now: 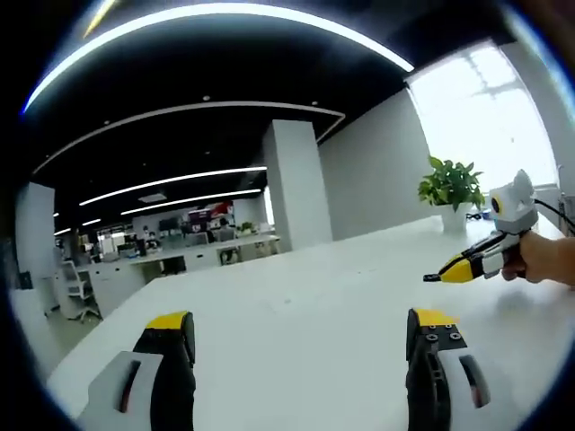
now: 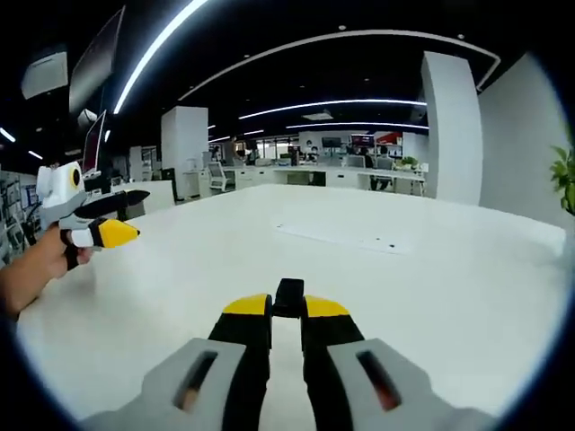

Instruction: Snap the two parts of the plastic buckle together until the buckle closes and remains connected.

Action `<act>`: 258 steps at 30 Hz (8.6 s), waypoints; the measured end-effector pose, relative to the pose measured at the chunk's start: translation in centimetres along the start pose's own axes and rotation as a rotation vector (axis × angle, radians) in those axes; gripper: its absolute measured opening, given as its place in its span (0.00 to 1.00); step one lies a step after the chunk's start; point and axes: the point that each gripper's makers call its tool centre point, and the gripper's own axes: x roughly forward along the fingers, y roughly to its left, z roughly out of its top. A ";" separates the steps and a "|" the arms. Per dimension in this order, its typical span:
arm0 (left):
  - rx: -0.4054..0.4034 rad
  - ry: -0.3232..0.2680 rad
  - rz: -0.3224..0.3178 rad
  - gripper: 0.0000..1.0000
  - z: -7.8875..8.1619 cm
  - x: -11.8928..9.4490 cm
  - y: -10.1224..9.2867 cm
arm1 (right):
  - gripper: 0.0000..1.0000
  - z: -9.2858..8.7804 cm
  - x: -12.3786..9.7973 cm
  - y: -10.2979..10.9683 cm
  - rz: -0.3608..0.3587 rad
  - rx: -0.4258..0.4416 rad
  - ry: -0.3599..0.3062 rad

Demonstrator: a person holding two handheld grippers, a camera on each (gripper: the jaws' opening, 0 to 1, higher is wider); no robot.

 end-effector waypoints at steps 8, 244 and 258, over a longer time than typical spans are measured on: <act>-0.040 0.018 -0.003 1.00 0.0 -0.1 0.3 | 0.09 0.0 1.7 -0.4 -0.018 -0.013 0.021; -0.005 0.112 -0.075 0.99 -4.1 -2.0 -2.8 | 0.97 0.2 -9.9 -2.0 -0.310 -0.142 -0.165; -0.027 0.081 -0.032 0.99 -3.7 -4.0 -1.8 | 0.97 0.3 -10.3 -1.7 -0.318 -0.159 -0.170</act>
